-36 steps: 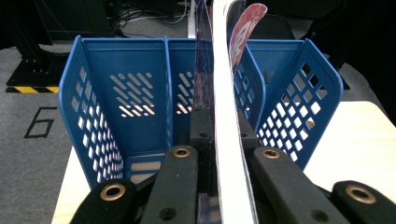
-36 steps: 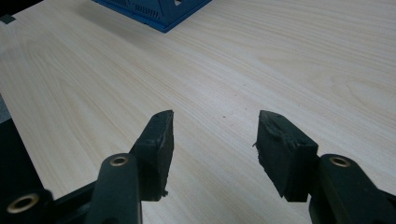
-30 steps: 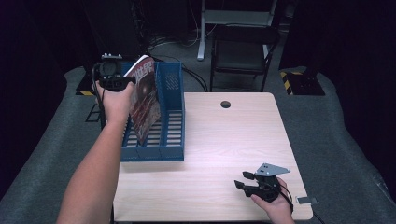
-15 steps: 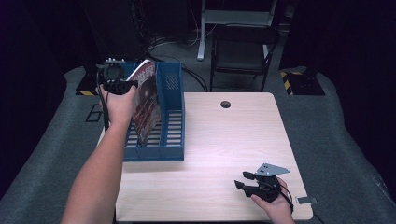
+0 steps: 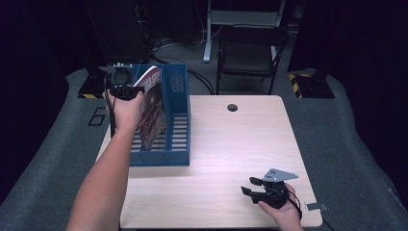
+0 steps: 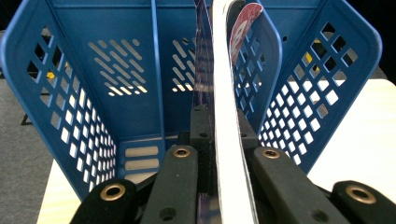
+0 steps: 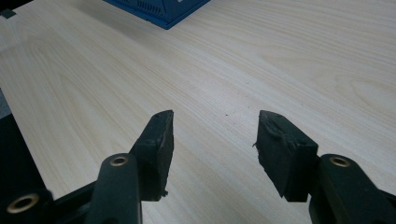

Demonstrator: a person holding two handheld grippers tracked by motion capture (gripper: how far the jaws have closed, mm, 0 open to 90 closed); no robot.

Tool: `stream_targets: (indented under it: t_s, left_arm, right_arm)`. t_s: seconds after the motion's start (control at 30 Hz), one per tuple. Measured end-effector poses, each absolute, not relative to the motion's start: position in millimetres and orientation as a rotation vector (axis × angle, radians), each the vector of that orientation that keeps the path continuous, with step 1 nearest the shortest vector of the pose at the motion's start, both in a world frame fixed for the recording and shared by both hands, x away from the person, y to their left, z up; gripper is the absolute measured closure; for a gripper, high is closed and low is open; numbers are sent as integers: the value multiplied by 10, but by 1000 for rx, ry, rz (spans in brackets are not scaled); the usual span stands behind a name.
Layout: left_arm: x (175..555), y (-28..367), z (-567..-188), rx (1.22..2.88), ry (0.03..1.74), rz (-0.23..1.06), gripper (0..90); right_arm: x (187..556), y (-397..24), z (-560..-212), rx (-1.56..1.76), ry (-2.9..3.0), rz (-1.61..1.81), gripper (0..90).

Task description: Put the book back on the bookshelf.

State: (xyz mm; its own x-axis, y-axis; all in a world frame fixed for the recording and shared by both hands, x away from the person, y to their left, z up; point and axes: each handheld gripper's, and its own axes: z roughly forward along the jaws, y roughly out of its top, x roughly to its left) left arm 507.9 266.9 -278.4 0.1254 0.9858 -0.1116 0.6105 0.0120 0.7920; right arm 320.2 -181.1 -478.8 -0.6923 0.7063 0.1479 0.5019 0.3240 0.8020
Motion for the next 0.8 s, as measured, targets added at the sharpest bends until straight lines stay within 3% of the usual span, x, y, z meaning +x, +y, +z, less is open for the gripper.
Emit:
stream_targets:
  t_s: [0.8]
  left_arm:
    - [5073,2719,-2930,1726,1586,606,837]
  right_arm:
    - [3206,-1800,-4796,1086,2386,1290,462]
